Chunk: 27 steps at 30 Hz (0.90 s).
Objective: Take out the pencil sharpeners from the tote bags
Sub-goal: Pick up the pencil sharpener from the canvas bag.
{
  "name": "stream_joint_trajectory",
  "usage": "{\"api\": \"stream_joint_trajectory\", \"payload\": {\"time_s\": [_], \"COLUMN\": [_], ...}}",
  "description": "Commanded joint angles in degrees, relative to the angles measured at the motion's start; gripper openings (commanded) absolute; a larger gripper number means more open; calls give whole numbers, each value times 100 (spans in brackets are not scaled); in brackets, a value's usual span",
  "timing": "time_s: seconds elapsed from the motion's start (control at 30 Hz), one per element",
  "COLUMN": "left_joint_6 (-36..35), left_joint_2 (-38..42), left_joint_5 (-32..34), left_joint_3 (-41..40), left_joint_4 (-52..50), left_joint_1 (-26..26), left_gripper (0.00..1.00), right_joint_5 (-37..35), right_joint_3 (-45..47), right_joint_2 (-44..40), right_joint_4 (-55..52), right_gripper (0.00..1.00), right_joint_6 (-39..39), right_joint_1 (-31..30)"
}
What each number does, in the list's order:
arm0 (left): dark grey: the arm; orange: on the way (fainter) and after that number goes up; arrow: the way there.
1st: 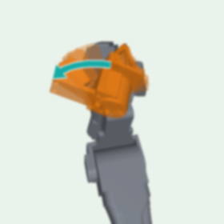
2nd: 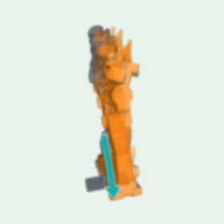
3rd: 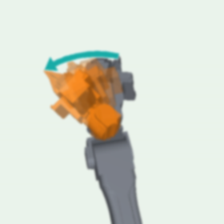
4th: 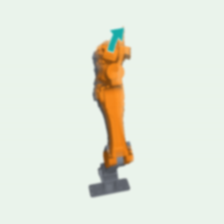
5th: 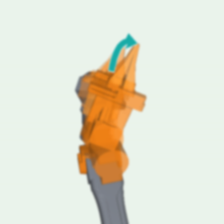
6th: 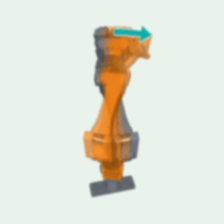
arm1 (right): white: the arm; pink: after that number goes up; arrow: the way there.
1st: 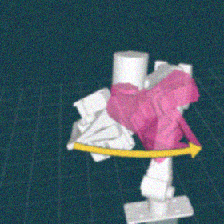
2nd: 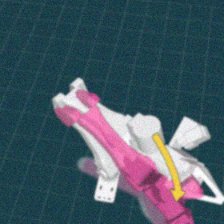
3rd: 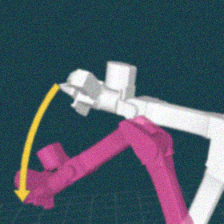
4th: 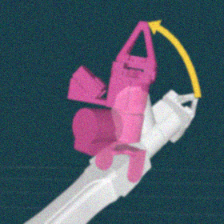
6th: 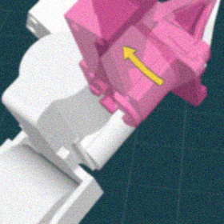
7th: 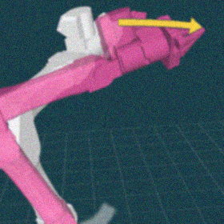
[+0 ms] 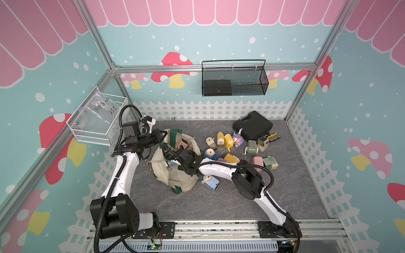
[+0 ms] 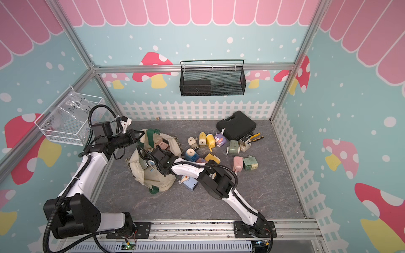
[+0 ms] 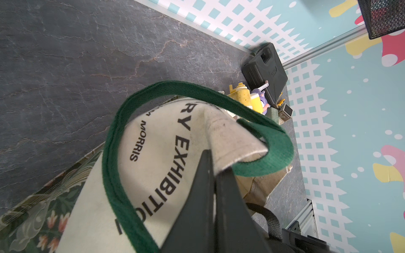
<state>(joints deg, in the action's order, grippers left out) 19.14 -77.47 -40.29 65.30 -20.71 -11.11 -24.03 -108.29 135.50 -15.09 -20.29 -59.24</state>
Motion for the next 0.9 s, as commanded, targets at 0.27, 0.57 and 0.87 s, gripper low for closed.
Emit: {"api": "stream_joint_trajectory", "payload": {"time_s": [0.27,0.57,0.87], "left_joint_6": [47,87,98], "left_joint_2": [-67,-86,-75], "left_joint_5": [-38,9,57], "left_joint_3": [176,181,203], "left_joint_4": [-76,-80,-96], "left_joint_1": [-1,4,2], "left_gripper": [0,0,0], "right_joint_5": [131,1228,2263], "right_joint_3": [-130,195,1017], "right_joint_2": [93,-718,-1658], "right_joint_4": [-563,-216,344], "right_gripper": [50,43,41], "right_joint_6": [491,829,1243], "right_joint_1": [53,48,53]}}
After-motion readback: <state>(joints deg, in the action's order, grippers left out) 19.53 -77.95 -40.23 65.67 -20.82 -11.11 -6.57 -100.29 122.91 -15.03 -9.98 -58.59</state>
